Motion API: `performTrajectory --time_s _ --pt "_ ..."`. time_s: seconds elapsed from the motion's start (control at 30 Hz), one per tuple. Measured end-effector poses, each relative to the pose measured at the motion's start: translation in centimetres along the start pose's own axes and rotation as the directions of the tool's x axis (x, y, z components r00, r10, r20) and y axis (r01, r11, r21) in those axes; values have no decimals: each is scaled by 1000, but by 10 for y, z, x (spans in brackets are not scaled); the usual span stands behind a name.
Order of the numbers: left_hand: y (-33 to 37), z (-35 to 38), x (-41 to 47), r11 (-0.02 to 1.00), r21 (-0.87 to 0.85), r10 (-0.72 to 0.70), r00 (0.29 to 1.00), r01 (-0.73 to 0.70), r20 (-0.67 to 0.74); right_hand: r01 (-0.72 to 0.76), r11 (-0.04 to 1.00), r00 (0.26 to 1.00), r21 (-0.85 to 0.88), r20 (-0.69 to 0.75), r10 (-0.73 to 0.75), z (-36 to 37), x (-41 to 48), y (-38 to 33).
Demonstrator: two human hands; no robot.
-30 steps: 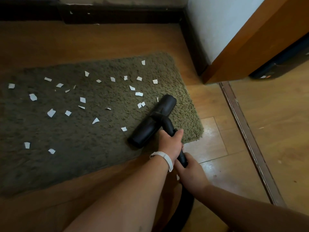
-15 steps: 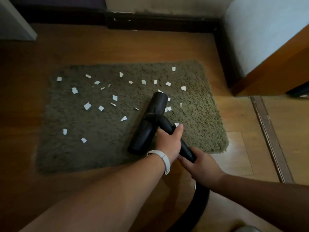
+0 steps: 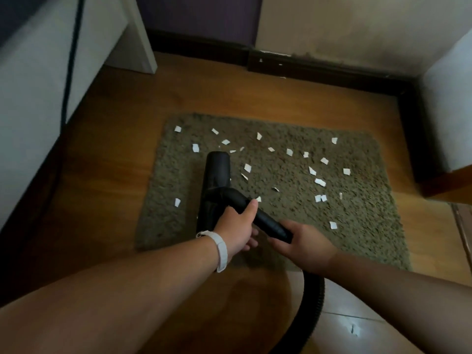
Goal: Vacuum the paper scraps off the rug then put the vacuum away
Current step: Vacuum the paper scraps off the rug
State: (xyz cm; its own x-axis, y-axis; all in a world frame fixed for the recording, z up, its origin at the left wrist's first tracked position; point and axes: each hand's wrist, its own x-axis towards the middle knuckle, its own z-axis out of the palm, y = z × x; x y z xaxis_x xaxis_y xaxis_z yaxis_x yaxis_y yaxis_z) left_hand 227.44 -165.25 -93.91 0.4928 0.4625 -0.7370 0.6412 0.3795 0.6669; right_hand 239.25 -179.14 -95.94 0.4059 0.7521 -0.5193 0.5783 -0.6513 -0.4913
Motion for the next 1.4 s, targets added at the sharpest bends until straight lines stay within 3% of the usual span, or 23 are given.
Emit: performTrajectory --time_s 0.17,0.3,0.57,0.7,0.8,0.93,1.07,1.17,1.27,1.4 --pt "-5 -22 18 984 -173 -4 975 -35 -223 4 997 1000 -74 18 -3 -2 32 -47" --pt "1 -32 16 948 -315 -46 952 -53 -301 9 985 998 -172 56 1 -20 43 -75" --pt "-9 -43 29 968 -247 -108 955 38 -276 131 976 975 -174 200 -95 -30 70 -74" --pt "-11 -41 27 987 -143 -101 970 70 -220 162 985 957 -50 253 -145 -22 85 -68" --pt "-3 -31 29 984 -160 -105 973 73 -207 161 987 953 -2 260 -155 -19 93 -64" --pt "8 -1 53 878 -473 -231 927 68 -296 199 978 958 -62 223 -180 -25 102 -46" --pt "6 33 74 717 -696 -270 900 -50 -343 219 971 956 -96 219 -194 -31 110 -21" --pt "4 48 80 705 -699 -252 878 -122 -407 205 979 951 -9 239 -197 -29 108 -9" --pt "4 48 85 729 -662 -219 859 -171 -463 98 978 966 184 220 -138 -22 98 1" --pt "-2 48 91 807 -565 -159 859 -171 -487 14 931 970 365 221 -101 -6 82 13"
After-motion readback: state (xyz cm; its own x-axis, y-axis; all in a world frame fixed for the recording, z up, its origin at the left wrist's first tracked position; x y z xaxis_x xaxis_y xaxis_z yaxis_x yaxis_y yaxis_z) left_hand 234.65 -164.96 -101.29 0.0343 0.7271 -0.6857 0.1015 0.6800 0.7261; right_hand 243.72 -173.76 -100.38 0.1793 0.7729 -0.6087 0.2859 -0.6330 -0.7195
